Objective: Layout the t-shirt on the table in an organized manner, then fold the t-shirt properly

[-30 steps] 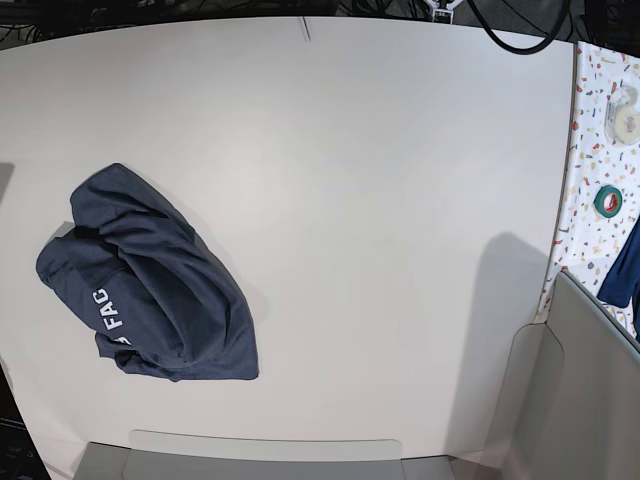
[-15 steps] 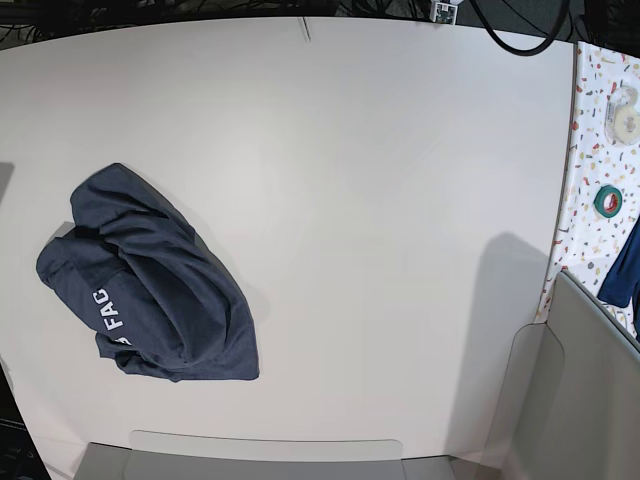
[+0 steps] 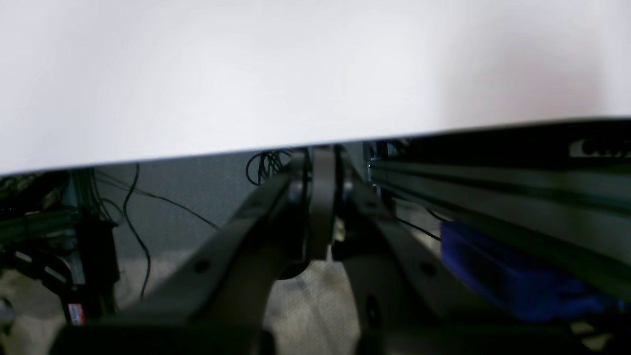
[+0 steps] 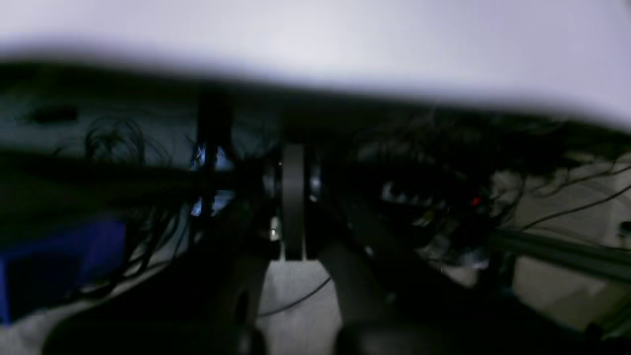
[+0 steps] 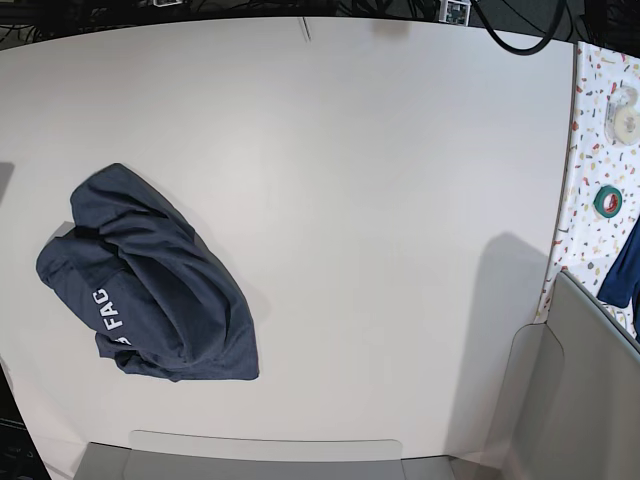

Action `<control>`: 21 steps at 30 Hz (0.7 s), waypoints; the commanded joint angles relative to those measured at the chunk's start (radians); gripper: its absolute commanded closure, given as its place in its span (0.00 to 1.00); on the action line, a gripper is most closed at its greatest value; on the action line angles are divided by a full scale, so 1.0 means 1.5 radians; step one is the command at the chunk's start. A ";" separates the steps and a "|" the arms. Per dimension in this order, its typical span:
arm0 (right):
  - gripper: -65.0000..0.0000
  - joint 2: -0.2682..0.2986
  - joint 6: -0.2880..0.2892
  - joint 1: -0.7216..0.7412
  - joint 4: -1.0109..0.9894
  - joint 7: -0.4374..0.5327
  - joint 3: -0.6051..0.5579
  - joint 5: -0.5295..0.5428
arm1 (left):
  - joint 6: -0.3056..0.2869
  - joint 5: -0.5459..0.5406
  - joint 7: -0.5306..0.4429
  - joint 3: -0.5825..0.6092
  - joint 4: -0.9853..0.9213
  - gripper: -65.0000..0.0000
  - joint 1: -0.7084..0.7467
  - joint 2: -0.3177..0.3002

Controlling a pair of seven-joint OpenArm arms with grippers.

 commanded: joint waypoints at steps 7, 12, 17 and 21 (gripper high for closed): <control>1.00 0.003 -0.002 -0.033 0.113 0.017 0.051 0.002 | 0.002 0.002 -0.038 -0.009 0.098 1.00 0.003 -0.001; 1.00 0.002 -0.002 -0.032 0.157 0.017 0.090 0.005 | 0.002 0.002 -0.038 -0.012 0.132 1.00 -0.004 -0.001; 1.00 0.000 -0.002 -0.003 0.165 0.017 0.119 0.006 | 0.002 0.000 -0.042 -0.012 0.139 1.00 -0.044 -0.001; 1.00 -0.001 -0.002 0.035 0.165 0.017 0.123 0.007 | 0.002 -0.001 -0.042 -0.004 0.139 1.00 -0.089 0.002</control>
